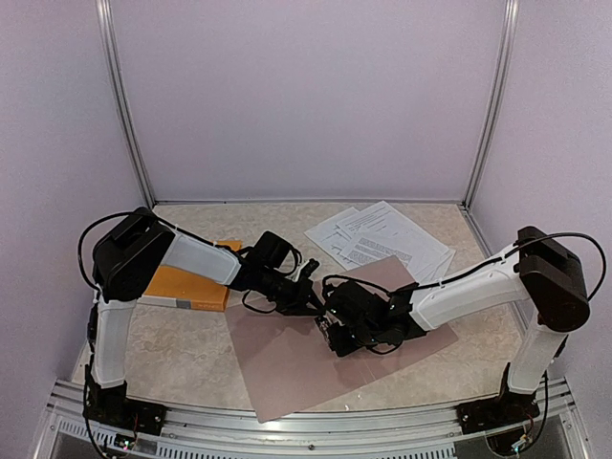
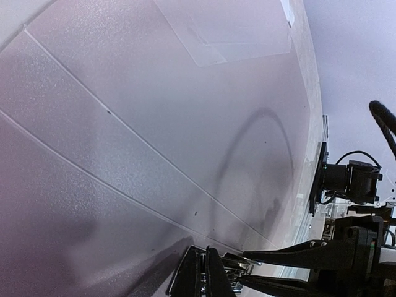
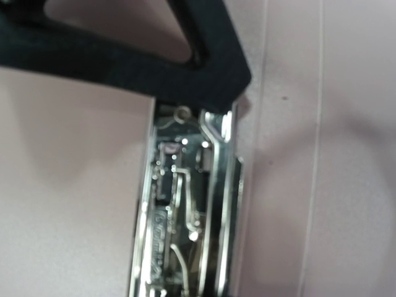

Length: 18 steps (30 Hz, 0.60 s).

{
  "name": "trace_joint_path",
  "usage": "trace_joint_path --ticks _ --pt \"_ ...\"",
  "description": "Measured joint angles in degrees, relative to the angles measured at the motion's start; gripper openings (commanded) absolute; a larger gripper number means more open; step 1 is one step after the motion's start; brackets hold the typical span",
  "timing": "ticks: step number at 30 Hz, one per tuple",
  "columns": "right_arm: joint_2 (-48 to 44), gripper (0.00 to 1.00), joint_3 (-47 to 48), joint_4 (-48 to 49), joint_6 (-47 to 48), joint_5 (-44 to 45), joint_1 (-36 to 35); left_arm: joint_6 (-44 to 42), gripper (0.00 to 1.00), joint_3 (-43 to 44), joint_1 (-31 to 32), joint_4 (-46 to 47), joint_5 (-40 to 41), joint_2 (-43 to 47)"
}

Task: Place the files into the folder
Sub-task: Open the spring clip on the folder.

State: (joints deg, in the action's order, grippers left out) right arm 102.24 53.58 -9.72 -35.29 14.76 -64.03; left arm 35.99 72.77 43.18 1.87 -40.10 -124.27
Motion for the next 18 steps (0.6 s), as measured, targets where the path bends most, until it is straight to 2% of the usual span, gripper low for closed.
trace_joint_path --ticks 18 --pt "0.3 0.15 0.3 0.0 -0.2 -0.4 0.0 0.0 0.00 -2.0 -0.1 0.1 0.4 0.5"
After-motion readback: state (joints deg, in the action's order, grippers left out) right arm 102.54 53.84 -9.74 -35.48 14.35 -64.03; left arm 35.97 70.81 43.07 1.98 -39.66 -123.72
